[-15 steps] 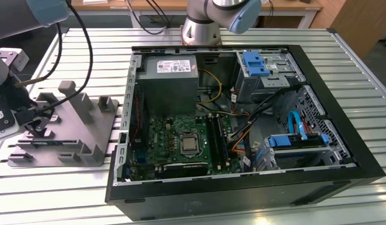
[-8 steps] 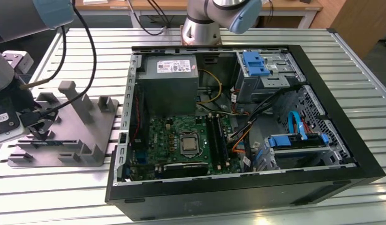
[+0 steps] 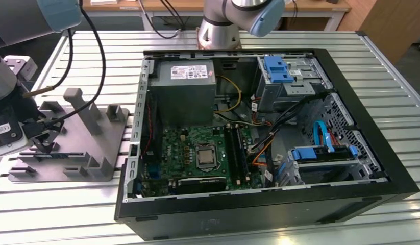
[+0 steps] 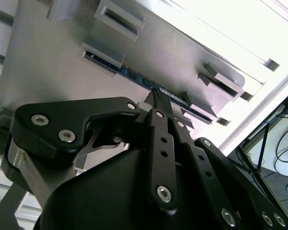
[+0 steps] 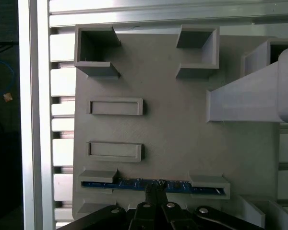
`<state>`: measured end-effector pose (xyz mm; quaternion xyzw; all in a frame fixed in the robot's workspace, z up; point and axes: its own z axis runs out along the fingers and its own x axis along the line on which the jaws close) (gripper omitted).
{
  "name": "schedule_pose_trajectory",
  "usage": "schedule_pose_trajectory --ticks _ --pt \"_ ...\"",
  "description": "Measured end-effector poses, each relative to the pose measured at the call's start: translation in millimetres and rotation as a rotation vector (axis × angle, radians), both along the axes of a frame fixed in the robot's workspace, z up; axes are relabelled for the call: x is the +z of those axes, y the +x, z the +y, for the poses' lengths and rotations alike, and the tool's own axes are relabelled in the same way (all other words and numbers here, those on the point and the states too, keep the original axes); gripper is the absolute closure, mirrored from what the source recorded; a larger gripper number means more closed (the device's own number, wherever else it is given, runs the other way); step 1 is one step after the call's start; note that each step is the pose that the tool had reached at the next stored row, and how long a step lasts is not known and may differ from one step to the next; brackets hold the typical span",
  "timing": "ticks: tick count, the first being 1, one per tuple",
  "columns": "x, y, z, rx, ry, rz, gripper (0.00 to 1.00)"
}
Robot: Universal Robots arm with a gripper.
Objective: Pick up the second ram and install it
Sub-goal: 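Pick up the second ram and move it above second insertion slot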
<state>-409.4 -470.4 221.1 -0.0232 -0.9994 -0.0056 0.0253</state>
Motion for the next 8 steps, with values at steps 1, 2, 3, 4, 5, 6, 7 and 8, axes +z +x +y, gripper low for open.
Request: schedule_pose_trajectory --ticks 1,2,3,4,5,6,7,8 --pt "0.0 0.0 0.0 0.0 0.0 0.0 0.9" --pt "0.0 0.0 0.0 0.0 0.0 0.0 0.9" --pt "0.0 0.0 0.0 0.0 0.0 0.0 0.9" --pt "-0.1 0.1 0.0 0.0 0.0 0.0 0.9" --pt "-0.1 0.1 0.0 0.0 0.0 0.0 0.9" --pt "-0.1 0.1 0.0 0.0 0.0 0.0 0.9" --pt "-0.1 0.1 0.0 0.001 0.0 0.0 0.9" --pt "-0.1 0.0 0.0 0.003 0.0001 0.0 0.9"
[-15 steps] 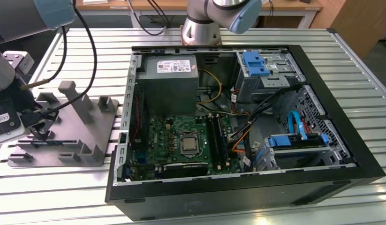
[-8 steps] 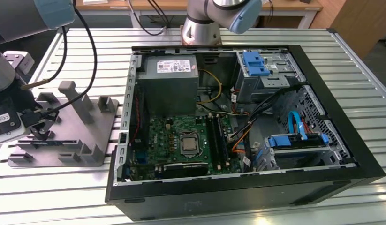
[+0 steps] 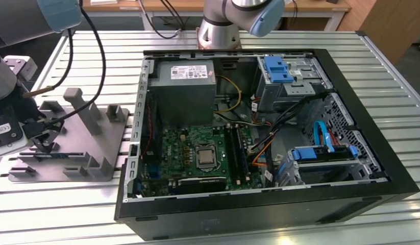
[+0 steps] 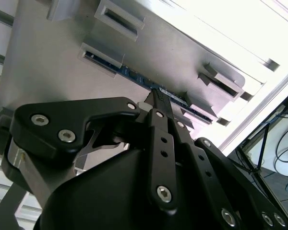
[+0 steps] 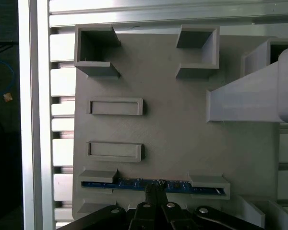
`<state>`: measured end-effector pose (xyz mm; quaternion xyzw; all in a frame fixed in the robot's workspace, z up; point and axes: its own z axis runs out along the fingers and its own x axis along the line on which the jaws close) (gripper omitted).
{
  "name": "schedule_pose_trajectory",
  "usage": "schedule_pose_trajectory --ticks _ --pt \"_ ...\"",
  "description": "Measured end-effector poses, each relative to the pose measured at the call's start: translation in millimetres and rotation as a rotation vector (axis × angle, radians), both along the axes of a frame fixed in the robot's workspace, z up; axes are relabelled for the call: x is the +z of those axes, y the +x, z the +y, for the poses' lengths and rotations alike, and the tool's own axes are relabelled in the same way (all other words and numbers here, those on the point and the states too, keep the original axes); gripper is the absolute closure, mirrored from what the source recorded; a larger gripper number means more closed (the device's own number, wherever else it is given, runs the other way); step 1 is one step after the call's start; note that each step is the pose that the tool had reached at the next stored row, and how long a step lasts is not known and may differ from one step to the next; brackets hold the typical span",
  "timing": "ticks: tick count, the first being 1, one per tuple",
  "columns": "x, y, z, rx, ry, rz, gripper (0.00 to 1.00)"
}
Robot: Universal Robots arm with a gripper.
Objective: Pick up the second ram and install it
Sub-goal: 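Pick up the second ram and move it above second insertion slot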
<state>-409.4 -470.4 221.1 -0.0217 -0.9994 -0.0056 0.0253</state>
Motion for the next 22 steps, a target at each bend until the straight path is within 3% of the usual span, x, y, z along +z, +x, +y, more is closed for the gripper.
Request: schedule_pose_trajectory --ticks 4,14,22 --pt "0.0 -0.2 -0.3 0.03 -0.0001 0.0 0.9" --pt "0.0 -0.3 -0.3 0.173 0.0 -0.0001 0.9" --pt "0.0 -0.2 -0.3 0.25 0.0 -0.0001 0.9"
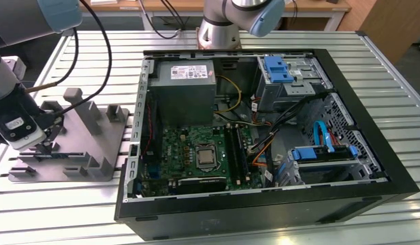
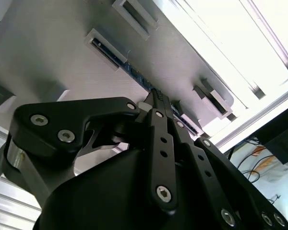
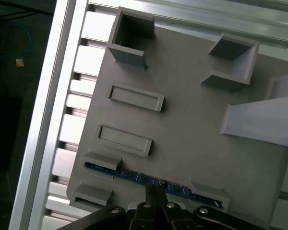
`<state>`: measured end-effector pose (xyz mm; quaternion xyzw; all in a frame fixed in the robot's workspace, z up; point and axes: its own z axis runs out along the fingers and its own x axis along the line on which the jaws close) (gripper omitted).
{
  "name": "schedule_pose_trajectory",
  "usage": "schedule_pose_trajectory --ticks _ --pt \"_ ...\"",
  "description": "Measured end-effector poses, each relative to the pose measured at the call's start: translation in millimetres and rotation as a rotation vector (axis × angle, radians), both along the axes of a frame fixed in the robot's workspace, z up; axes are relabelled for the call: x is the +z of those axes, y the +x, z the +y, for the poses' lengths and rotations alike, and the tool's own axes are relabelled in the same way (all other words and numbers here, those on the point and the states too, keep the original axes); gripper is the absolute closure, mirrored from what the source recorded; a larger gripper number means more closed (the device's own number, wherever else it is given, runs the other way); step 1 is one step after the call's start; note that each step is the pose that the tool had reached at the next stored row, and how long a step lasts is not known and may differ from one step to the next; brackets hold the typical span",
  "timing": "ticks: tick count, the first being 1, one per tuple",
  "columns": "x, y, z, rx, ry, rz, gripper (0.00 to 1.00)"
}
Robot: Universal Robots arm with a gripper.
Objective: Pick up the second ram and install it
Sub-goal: 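Pick up the second ram and move it above second insertion slot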
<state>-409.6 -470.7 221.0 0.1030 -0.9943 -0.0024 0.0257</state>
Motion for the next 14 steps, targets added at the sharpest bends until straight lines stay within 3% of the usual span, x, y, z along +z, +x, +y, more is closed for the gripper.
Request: schedule_pose_trajectory --ticks 14 --pt "0.0 0.0 0.0 0.115 0.0 0.0 0.9"
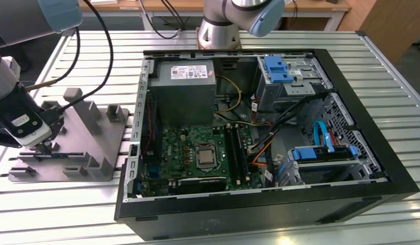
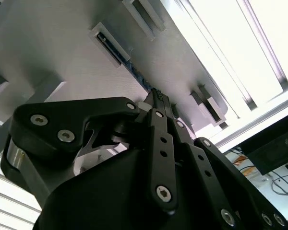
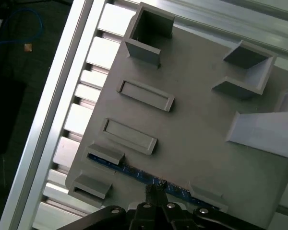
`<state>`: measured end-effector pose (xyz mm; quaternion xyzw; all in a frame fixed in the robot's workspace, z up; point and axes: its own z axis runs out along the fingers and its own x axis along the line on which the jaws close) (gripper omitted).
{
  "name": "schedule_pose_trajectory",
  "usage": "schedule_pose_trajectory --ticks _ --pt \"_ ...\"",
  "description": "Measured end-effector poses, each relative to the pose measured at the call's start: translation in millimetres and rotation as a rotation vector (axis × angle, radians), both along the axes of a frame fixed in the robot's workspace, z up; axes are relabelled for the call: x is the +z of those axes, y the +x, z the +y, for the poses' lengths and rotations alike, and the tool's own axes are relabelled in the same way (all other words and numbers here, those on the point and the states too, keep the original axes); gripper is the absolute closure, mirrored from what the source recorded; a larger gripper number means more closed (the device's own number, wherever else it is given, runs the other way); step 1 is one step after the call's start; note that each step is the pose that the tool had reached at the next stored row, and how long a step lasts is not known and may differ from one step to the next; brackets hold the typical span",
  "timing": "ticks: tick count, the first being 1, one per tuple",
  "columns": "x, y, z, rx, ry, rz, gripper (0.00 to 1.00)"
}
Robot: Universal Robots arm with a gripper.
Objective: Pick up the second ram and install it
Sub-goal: 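Pick up the second ram and move it above second insertion slot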
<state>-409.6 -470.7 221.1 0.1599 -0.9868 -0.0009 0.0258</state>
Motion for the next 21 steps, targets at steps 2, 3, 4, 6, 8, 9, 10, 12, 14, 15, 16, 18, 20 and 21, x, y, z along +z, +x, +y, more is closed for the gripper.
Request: schedule_pose_trajectory --ticks 2,3,4,6,8,9,10,12,14,15,16,18,20,21 --pt "0.0 0.0 0.0 0.016 0.0 0.0 0.9" --pt "0.0 0.0 0.0 0.024 0.0 0.0 0.9" --pt "0.0 0.0 0.0 0.032 -0.0001 0.0001 0.9" --pt "0.0 0.0 0.0 0.048 0.0 0.0 0.9" --pt "0.0 0.0 0.0 0.063 0.0 0.0 0.9" --pt "0.0 0.0 0.0 0.071 0.0 0.0 0.9" --pt "0.0 0.0 0.0 0.078 0.0 0.0 0.9" --pt "0.0 0.0 0.0 0.095 0.0 0.0 0.9" --pt "0.0 0.0 0.0 0.111 0.0 0.0 0.9" --pt "0.0 0.0 0.0 0.119 0.0 0.0 0.9" --pt "0.0 0.0 0.0 0.128 0.0 0.0 0.9" --pt "0.0 0.0 0.0 0.145 0.0 0.0 0.9" --pt "0.0 0.0 0.0 0.163 0.0 0.0 0.9" --pt "0.0 0.0 0.0 0.171 0.0 0.0 0.9"
